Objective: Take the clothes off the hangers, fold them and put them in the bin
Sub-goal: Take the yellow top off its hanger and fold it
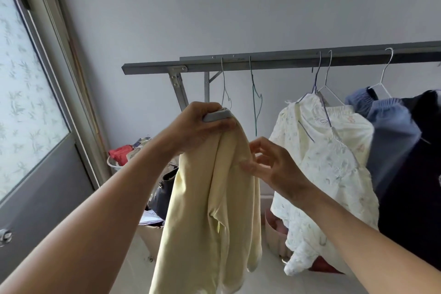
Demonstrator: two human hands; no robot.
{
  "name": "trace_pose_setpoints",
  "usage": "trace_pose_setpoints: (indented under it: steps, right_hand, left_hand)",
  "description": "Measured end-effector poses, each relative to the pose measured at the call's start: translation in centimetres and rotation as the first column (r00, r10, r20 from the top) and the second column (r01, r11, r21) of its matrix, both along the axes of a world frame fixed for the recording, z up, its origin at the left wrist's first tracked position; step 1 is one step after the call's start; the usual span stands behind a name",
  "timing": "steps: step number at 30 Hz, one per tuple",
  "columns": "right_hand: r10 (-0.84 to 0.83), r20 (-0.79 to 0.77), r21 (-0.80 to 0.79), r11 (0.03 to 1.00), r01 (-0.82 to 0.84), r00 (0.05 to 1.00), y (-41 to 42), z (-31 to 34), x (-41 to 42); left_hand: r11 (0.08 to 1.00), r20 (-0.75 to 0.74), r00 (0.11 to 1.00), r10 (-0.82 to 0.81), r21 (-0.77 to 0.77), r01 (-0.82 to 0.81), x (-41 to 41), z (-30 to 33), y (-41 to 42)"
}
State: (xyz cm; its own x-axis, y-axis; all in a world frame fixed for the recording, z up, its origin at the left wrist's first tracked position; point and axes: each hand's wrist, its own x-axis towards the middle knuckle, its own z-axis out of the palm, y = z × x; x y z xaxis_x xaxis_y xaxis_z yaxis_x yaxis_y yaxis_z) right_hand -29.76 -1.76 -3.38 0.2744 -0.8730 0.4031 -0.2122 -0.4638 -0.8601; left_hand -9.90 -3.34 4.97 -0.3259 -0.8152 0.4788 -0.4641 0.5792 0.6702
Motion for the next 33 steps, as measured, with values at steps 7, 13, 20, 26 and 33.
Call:
trace_pose_setpoints:
  steps: [7,13,20,26,33]
  right_hand:
    - [0.043,0.039,0.061,0.997,-0.045,0.998,0.0,-1.2,0.7]
    - [0.017,0.261,0.122,0.991,-0.051,0.965,-0.7,-0.2,-0.7]
    - [-0.025,0.334,0.036,0.999,0.014,0.942,-1.3,3.0,-1.0]
    - [-0.013,0.206,0.07,0.998,-0.001,0.978,-1.8,3.7,-0.2]
    - [0.17,0.198,0.207,0.955,-0.211,0.965,-0.2,2.8,2.2]
  left_hand:
    - [0.999,-0.056,0.998,0.029,-0.022,-0.03,1.7,1.1,0.1]
    - [0.998,-0.022,0.998,0.054,-0.006,-0.054,3.8,2.2,0.4]
    - [0.986,-0.046,0.998,0.035,0.165,-0.027,3.7,3.3,1.5]
    - [0.958,-0.218,0.975,-0.04,0.269,0.099,1.5,3.6,2.8]
    - [0.943,-0.231,0.972,-0.04,0.312,0.113,-0.9,4.1,3.1]
